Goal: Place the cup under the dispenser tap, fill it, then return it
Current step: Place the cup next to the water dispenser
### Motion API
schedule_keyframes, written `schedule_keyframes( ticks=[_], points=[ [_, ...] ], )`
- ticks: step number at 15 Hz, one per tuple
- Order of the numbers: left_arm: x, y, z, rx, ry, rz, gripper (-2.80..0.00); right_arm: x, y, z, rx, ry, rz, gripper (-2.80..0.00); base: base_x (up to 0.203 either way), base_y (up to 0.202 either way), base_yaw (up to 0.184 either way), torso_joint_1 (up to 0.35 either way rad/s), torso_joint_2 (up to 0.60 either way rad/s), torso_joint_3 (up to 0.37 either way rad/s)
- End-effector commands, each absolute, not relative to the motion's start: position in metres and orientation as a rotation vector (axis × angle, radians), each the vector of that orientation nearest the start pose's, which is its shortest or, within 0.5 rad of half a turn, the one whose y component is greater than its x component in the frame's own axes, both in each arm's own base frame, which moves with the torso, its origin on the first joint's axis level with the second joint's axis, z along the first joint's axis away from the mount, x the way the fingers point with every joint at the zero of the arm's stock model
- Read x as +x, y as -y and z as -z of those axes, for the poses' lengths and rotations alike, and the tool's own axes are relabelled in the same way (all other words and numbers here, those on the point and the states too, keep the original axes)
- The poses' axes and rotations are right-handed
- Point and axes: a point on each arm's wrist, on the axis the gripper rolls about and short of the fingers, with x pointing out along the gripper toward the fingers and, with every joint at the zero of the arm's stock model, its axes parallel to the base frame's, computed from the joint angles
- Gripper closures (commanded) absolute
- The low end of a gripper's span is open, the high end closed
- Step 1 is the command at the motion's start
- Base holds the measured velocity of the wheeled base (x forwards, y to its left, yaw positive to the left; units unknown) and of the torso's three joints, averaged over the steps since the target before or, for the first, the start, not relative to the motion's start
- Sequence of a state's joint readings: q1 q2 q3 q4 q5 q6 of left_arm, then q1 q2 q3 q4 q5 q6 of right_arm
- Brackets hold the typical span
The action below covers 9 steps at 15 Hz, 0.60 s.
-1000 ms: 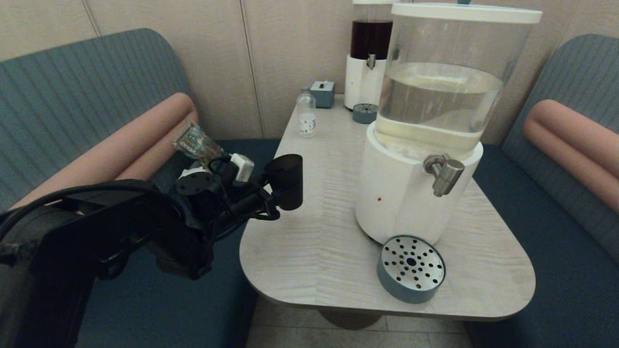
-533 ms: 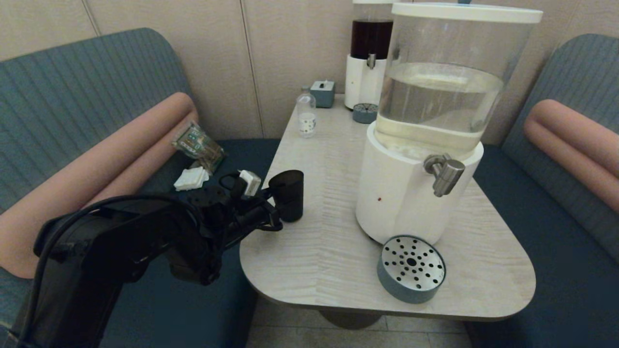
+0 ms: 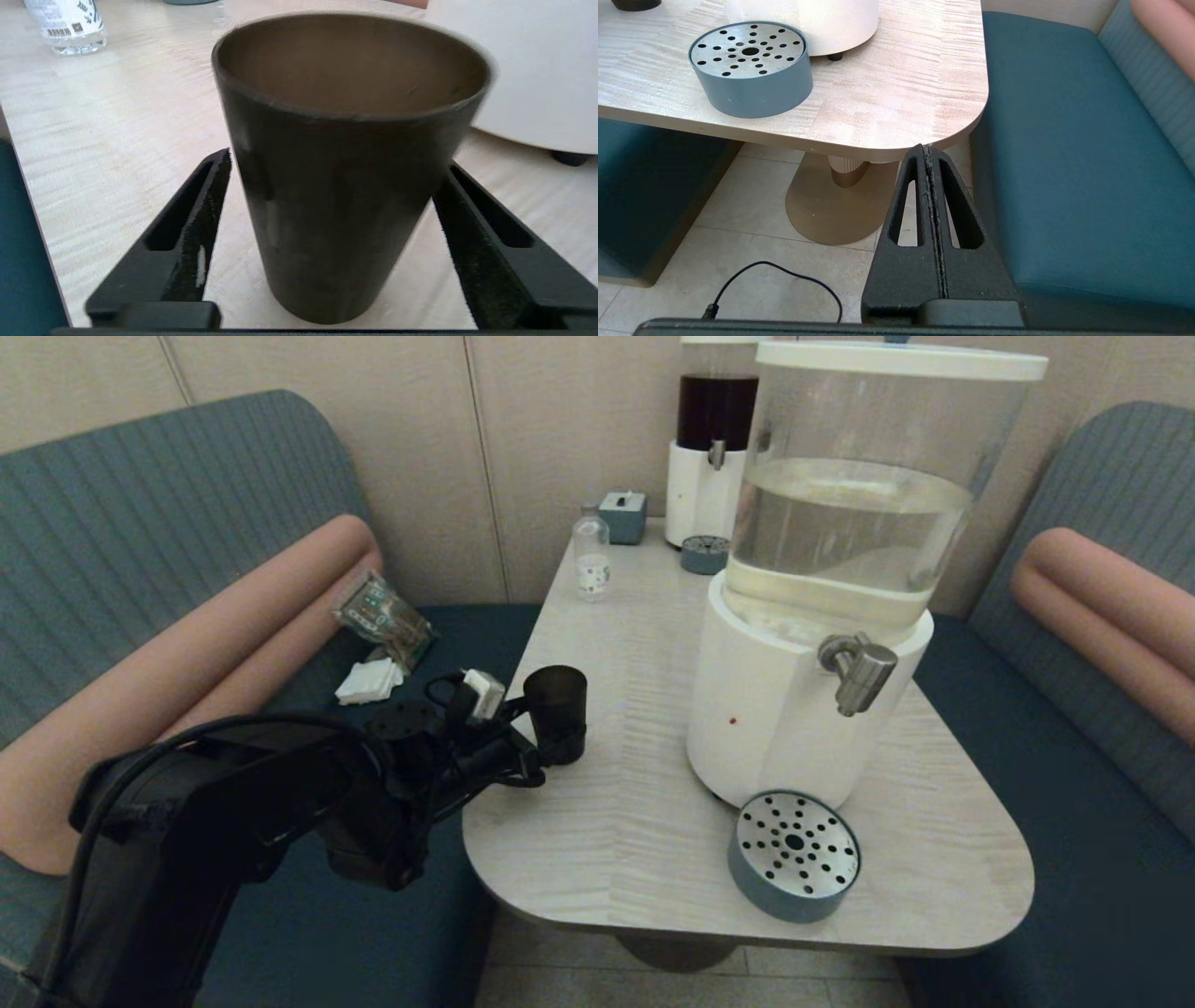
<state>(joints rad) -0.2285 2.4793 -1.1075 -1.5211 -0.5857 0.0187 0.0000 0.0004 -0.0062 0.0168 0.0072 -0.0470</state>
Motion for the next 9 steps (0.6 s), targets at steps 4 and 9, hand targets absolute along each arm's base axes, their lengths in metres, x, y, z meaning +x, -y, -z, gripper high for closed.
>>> schedule_keyframes(
  ticks=[4,9],
  points=[
    [0.393,0.105,-0.059,0.039,0.101,0.820,-2.80,-0.023,0.000,-0.075,-0.048,-0.011,-0.008,0.00,0.000,0.000,0.000,0.000,0.00,0.000],
    [0.329,0.090,-0.081,0.054,0.018,0.823,-2.80,-0.023,0.000,-0.075,-0.048,-0.009,-0.008,0.00,0.000,0.000,0.000,0.000,0.00,0.000]
  ],
)
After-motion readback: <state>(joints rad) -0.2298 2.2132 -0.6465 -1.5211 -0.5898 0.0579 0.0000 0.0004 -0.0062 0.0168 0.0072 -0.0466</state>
